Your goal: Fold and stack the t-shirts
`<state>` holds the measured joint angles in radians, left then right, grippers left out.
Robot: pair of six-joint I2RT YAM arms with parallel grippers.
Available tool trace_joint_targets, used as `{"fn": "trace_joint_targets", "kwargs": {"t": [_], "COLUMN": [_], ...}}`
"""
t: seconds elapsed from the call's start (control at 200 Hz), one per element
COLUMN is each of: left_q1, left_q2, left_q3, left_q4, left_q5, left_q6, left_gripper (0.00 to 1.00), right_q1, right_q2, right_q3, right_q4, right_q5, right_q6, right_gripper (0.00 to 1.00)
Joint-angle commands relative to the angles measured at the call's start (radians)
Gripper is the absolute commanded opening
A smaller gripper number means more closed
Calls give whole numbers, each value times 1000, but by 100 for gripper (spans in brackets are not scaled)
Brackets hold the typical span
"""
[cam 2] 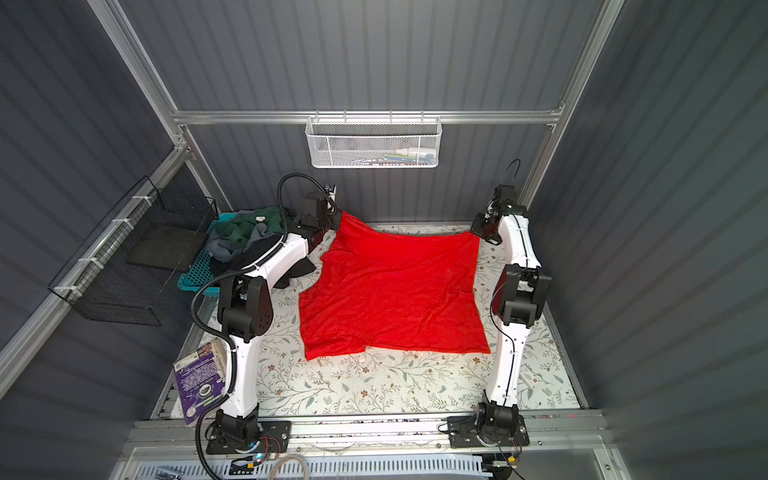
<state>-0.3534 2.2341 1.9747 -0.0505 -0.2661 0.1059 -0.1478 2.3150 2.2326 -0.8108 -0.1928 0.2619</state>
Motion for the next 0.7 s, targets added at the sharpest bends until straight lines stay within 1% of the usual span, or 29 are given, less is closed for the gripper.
{"fn": "trace_joint_targets", "kwargs": {"t": [0.0,0.16,0.235,0.38,0.46,0.695], "left_q1": [1,1,1,1,-5,-23], "left_q2": [-32,-71,-92,-120,-141,-253], "left_q3": [-41,-123,-179,-243,-263,-371], "left_q4": [4,21,40,61,57,70], "left_q5": [-12,-13,-8,-14,1,-12], "left_q6": [6,-11,-25,-59,-72,-119], "left_gripper": [0,0,0,0,0,0], "right_q1": [8,9,8,10,10,12], "right_q2": [-35,-153,-186,-218,-235,-329], "right_q3": [-71,-296,-365,-437,-465,-589], "right_q4": [-24,89,113,118,118,162], "right_q5": [3,-8,-20,-10,-27,-52], "right_q6": [11,41,51,57,59,81], "right_gripper": [0,0,0,0,0,0]}}
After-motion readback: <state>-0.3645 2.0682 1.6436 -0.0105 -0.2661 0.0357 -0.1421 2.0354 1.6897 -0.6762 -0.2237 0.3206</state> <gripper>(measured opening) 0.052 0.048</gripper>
